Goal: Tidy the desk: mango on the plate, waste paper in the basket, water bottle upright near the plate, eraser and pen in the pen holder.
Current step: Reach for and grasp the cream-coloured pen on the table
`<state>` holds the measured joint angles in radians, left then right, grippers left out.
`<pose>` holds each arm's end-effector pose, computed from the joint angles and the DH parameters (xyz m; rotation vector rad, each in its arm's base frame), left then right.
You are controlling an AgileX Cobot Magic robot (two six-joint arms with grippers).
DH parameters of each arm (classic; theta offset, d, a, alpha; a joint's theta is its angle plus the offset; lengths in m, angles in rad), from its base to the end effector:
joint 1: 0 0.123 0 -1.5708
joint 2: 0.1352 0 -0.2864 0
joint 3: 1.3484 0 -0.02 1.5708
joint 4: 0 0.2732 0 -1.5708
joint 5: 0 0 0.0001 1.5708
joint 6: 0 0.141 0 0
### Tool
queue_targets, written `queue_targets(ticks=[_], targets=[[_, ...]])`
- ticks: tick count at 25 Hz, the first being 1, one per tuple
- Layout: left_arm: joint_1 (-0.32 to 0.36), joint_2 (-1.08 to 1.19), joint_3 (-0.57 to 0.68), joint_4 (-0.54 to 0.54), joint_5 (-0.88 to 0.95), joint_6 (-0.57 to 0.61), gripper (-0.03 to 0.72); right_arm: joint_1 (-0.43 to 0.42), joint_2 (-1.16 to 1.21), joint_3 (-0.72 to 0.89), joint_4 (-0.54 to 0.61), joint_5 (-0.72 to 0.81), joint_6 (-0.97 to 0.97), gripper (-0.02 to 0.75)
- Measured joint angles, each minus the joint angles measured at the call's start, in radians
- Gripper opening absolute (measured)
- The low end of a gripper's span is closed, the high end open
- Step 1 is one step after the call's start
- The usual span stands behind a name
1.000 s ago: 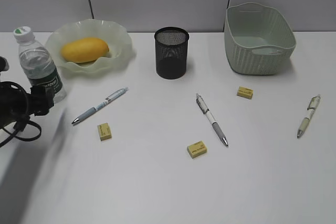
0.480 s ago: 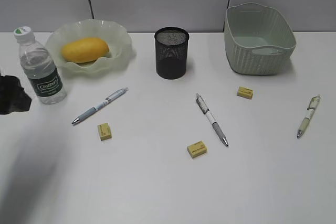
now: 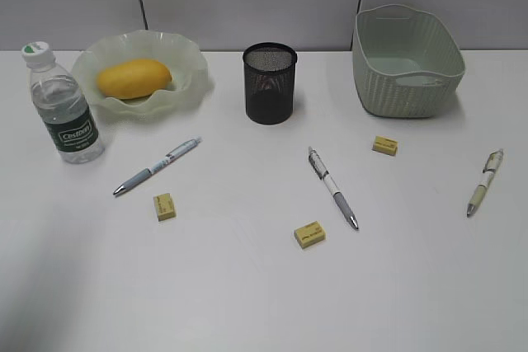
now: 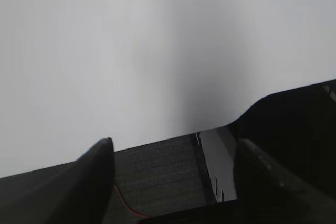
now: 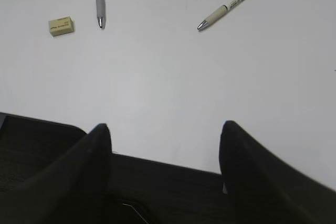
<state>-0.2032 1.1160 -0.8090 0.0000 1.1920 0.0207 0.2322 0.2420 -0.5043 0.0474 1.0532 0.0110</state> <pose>0.1990 -0.0410 0.2156 0.3333 2.9645 -0.0217 0.0872 0.0266 0.2496 -0.2467 2.2668 0.1869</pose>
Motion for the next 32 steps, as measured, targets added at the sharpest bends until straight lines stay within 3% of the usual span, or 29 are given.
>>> queue_targets(ticks=[20,32], targets=[[0.000,-0.838,0.269,-0.013,-0.113,0.024,0.526,0.000,0.000,0.000,0.000,0.000,0.000,0.508],[0.000,-0.899,0.282,-0.013,-0.122,0.024,0.522,0.000,0.000,0.000,-0.001,0.000,0.000,0.508]])
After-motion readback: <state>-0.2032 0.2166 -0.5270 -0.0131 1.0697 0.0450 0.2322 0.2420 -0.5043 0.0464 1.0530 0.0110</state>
